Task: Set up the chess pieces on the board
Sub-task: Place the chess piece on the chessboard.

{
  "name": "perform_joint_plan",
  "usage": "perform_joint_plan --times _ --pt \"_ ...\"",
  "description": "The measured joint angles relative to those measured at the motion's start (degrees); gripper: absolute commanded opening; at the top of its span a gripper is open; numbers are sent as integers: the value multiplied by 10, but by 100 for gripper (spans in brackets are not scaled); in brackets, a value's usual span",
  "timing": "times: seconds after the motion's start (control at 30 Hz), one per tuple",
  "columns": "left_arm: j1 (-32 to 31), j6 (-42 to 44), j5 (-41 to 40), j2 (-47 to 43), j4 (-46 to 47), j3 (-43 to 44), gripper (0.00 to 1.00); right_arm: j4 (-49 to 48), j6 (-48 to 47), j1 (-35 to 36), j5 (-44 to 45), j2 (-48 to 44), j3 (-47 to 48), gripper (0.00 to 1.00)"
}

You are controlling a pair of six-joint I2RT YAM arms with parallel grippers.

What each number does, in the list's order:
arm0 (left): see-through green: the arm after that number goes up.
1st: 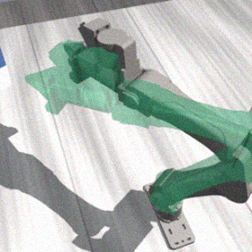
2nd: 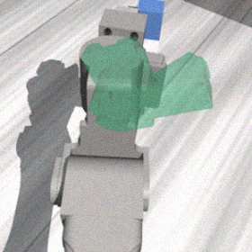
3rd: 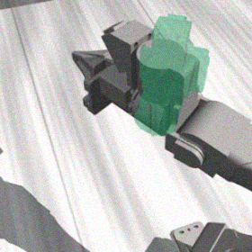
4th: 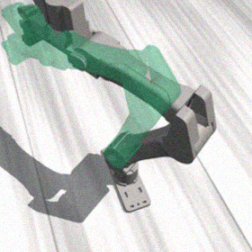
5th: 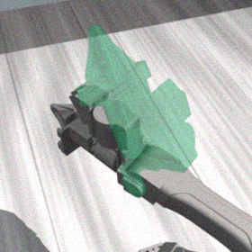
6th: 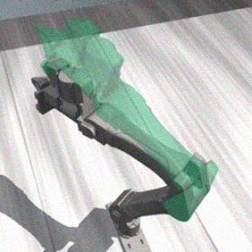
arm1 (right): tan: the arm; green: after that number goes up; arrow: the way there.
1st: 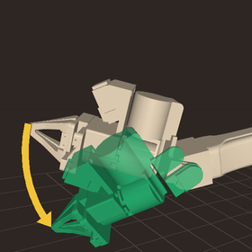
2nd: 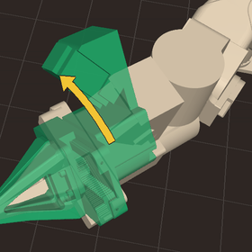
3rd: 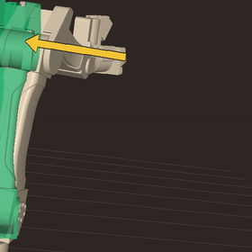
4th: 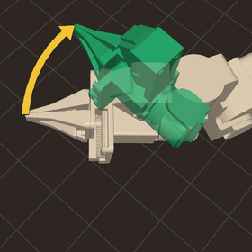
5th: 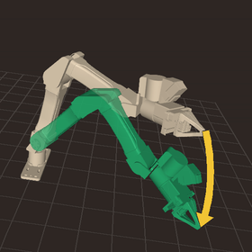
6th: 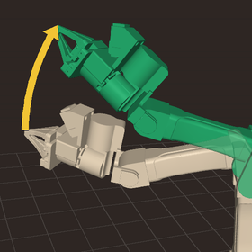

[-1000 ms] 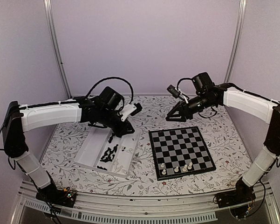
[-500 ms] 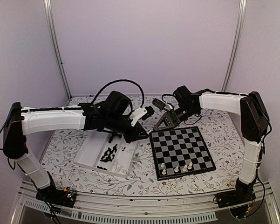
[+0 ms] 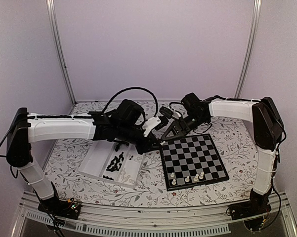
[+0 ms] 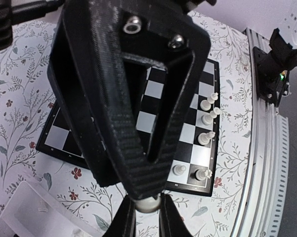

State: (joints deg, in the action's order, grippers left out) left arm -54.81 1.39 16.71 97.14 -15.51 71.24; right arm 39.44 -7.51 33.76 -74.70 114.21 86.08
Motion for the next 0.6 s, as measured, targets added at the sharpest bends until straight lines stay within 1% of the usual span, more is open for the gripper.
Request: perform_joint_plan --times 0.1,0.27,0.47,0.6 --pt "0 0 0 0 2 0 12 0 0 0 3 0 0 25" --pt "0 -2 -7 1 2 1 12 0 -2 0 10 0 0 22" --pt "0 -6 -17 8 2 1 12 0 -6 0 29 0 -4 14" --pt "0 -8 -23 14 3 5 11 0 -10 2 37 0 -5 14"
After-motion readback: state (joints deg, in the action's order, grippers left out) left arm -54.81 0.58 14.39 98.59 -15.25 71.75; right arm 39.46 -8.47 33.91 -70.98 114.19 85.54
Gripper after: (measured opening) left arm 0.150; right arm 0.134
